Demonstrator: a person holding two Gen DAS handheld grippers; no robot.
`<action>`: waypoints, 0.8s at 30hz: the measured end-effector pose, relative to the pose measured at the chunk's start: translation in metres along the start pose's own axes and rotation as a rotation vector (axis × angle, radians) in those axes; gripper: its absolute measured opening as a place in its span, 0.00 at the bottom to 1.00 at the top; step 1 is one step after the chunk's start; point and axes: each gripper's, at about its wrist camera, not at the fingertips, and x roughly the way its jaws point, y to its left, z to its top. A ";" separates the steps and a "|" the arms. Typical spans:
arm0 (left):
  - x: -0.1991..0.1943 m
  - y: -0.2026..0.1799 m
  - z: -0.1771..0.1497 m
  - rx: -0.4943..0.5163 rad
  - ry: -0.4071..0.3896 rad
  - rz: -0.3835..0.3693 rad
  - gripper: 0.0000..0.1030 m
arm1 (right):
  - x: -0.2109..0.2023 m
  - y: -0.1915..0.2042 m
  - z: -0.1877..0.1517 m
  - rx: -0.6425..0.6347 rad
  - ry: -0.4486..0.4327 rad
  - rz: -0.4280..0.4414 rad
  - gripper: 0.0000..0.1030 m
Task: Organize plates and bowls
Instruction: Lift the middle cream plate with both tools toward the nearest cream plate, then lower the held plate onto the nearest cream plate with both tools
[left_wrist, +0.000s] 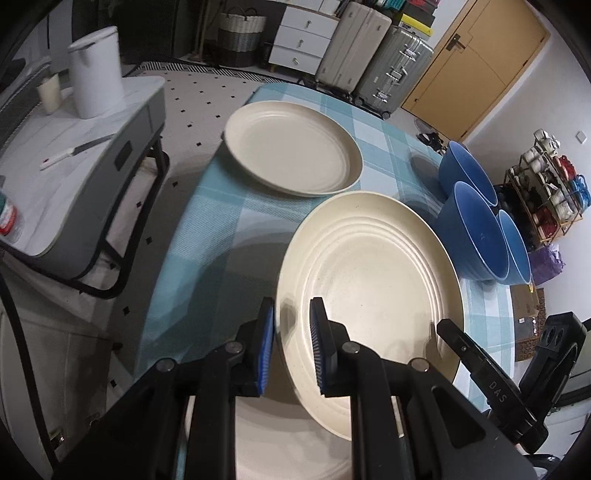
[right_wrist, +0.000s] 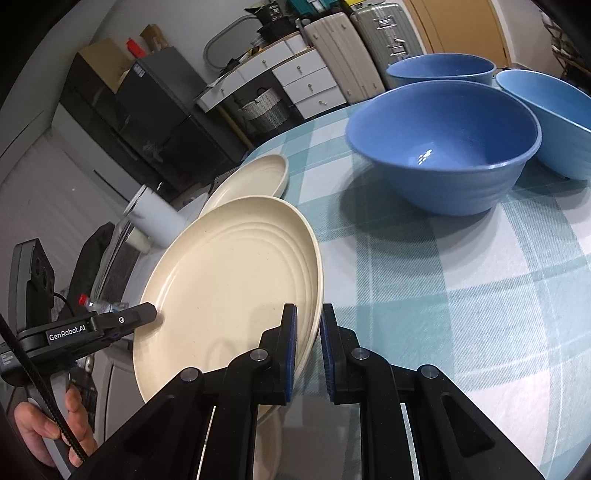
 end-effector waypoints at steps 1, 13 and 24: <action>-0.004 0.001 -0.004 0.000 -0.010 0.006 0.15 | -0.002 0.004 -0.004 -0.011 0.003 0.001 0.12; -0.027 0.032 -0.061 -0.061 -0.013 0.037 0.15 | -0.019 0.036 -0.047 -0.108 0.047 0.017 0.12; -0.020 0.053 -0.102 -0.080 0.030 0.097 0.15 | -0.026 0.065 -0.075 -0.243 0.063 -0.013 0.12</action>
